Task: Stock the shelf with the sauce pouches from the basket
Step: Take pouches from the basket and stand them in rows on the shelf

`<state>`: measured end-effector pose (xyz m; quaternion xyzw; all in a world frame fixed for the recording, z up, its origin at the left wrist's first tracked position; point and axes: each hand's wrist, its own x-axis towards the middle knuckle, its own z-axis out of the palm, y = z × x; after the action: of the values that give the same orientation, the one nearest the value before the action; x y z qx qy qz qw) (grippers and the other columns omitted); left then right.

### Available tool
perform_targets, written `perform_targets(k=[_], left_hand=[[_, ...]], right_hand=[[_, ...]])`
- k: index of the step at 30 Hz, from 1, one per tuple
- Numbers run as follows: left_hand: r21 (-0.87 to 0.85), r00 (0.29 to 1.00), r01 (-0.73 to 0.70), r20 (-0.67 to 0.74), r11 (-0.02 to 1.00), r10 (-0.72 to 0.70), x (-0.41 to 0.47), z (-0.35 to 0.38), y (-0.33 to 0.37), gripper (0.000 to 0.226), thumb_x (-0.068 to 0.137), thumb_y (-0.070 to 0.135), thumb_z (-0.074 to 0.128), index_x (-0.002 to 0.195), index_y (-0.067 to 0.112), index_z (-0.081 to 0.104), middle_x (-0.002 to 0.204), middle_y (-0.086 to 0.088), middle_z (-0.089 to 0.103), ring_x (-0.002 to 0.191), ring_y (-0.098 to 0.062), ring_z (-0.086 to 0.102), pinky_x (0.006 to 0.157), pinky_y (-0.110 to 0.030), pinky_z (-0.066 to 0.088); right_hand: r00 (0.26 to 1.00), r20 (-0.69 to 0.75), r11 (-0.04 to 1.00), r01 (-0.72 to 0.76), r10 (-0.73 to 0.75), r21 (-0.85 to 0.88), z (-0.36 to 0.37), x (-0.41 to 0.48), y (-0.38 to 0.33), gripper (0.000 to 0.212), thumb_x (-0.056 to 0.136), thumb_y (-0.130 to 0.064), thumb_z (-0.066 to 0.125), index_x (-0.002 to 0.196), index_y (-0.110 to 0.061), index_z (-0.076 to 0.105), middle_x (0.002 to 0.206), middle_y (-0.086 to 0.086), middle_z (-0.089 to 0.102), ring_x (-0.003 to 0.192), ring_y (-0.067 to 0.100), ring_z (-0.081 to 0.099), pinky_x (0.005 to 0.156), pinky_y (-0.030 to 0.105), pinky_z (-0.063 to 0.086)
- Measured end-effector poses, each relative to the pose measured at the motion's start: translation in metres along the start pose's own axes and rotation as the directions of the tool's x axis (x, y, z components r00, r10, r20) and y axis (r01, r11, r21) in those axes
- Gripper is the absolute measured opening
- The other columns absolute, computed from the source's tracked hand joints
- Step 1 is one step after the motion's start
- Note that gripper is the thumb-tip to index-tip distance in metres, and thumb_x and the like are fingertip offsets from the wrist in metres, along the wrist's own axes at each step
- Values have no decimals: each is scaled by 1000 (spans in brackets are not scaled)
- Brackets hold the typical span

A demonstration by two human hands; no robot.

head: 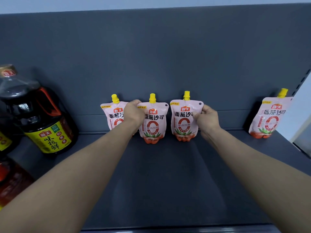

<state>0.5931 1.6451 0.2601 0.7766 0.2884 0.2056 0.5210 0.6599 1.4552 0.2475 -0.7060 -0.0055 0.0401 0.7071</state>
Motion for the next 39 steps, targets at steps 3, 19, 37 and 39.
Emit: perform_targets(k=[3,19,37,39], left_hand=[[-26,1000,1,11,1000,0,1,0,1,27,85,2,60,65,18,51,83,-9,66,84,-25,66,80,-41,58],[294,998,-11,56,956,-6,-18,-7,18,43,87,3,55,127,2,38,124,-18,56,114,-33,55,83,-34,45],[537,921,-388,200,749,333,-124,-48,69,44,87,2,52,130,4,42,127,-17,51,112,-31,54,86,-35,46],[589,882,-464,240,662,405,-149,-56,81,41,88,7,52,128,6,43,128,-15,49,114,-32,52,96,-41,44]], right_hand=[[1000,2,1000,-2,2,14,1,0,0,25,94,1,52,115,-6,64,102,8,68,75,16,65,62,27,57],[966,-114,926,185,-233,-328,-3,-15,-5,34,91,-10,57,124,-5,50,108,2,57,105,19,56,86,29,47],[732,455,238,626,-507,-742,-51,-135,-81,40,94,-25,54,132,-13,48,138,2,49,131,22,37,107,34,28],[675,535,70,652,-508,-755,-59,-155,-93,43,95,-27,53,135,-14,46,138,3,48,133,23,36,108,34,26]])
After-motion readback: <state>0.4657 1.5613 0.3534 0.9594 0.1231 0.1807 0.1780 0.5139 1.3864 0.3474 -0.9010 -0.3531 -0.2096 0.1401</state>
